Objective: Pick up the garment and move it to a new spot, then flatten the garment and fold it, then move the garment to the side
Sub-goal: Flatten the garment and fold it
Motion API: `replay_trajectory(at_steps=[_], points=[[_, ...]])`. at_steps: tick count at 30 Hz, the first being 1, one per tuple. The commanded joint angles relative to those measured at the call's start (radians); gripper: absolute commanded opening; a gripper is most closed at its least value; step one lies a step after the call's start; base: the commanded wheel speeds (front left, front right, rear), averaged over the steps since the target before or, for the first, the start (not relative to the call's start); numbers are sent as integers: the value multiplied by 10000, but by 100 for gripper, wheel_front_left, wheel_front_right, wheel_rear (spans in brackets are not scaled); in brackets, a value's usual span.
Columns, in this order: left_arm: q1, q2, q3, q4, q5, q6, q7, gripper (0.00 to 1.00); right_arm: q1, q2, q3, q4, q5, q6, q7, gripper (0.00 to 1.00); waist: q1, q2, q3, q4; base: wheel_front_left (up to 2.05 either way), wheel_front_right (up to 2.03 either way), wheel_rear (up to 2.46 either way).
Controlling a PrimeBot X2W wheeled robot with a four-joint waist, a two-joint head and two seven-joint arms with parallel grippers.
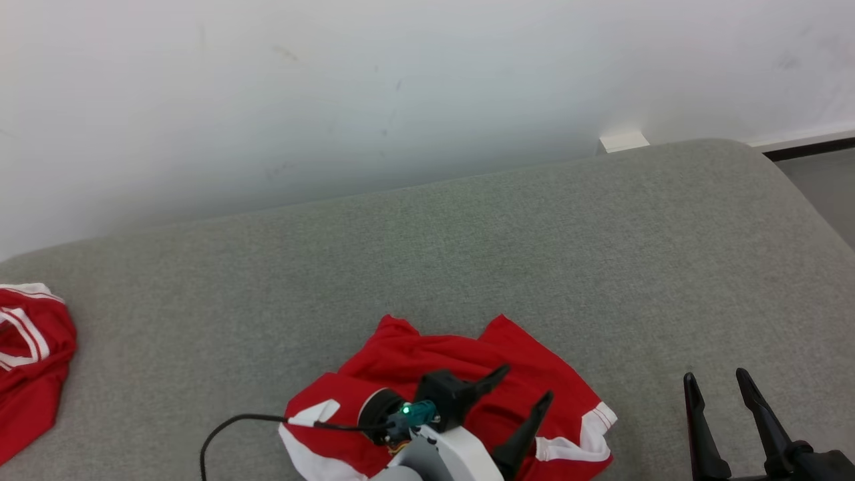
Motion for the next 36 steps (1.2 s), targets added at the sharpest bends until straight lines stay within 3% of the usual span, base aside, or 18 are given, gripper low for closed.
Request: replay_trajectory(at_steps=[1,6,15,24,36], points=[[118,126,72,-131,31,95,-109,100,106,-21,-71,-38,91,1,2,100,0,0,-130,191,0,0,0],[558,678,357,-798,-52,575,-145,100,184,-20,-185,-94,44,1,2,100,0,0,-296,524,0,0,0],[1384,1526,323,-2468,-284,1092,738,100,203,-23,-183,-123,-64,1,2,100,0,0,-438,824,0,0,0],[1465,1370,-160,-3141,-424,1032,1558,100,-125,-21,126,-116,-131,1,2,100,0,0,-122,379,0,0,0],[877,1028,-653,-1882,-174,1073,2297,100,-539,-21,80,-321,81,1,2,100,0,0,1167,-832,0,0,0]])
